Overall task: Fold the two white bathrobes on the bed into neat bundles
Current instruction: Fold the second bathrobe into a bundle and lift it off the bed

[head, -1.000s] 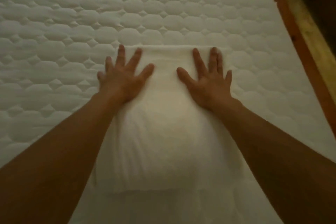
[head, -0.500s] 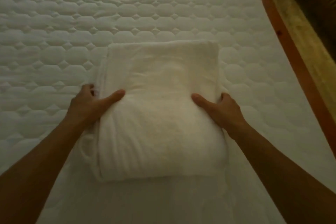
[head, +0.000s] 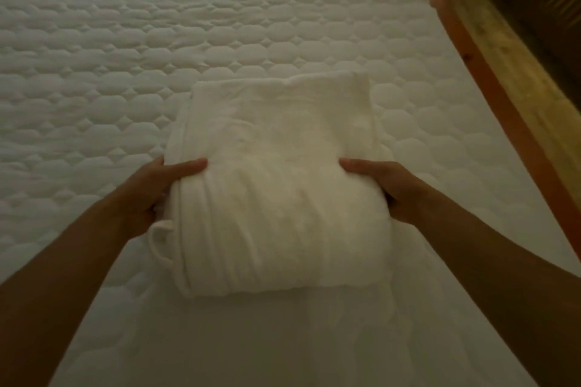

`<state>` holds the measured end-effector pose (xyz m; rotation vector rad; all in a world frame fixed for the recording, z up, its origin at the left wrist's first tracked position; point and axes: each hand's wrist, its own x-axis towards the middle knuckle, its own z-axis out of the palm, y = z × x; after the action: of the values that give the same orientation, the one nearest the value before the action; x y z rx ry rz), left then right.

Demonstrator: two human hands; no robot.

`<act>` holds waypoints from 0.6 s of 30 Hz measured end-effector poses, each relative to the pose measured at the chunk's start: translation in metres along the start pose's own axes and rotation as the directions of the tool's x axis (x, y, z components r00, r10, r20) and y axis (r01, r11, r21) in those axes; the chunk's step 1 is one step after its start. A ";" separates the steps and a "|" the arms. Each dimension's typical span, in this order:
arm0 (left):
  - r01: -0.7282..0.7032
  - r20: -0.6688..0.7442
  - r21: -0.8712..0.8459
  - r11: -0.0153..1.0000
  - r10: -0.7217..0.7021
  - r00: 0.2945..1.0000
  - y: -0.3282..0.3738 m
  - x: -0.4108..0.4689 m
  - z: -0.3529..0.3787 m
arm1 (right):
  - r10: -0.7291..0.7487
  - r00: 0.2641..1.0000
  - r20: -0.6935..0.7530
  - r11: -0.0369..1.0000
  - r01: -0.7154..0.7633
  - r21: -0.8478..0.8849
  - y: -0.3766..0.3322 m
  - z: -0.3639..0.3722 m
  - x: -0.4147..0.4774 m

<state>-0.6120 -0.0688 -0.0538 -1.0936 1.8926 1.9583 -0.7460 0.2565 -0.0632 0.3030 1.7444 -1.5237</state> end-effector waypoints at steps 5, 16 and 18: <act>-0.064 -0.022 -0.059 0.996 0.063 0.998 0.019 -0.041 -0.018 | -0.096 0.995 -0.028 0.995 0.097 0.040 -0.011 0.018 -0.042; -0.121 -0.227 -0.177 0.977 0.079 0.971 0.000 -0.252 -0.123 | -0.166 0.975 0.145 0.985 0.170 -0.021 -0.038 0.121 -0.210; -0.129 -0.266 -0.200 0.971 0.073 0.961 -0.006 -0.295 -0.145 | -0.165 0.971 0.171 0.984 0.173 -0.035 -0.039 0.146 -0.240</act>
<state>-0.3487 -0.1025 0.1403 -1.3983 1.9287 2.2152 -0.5537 0.1864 0.1333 -0.0004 1.7063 -1.5741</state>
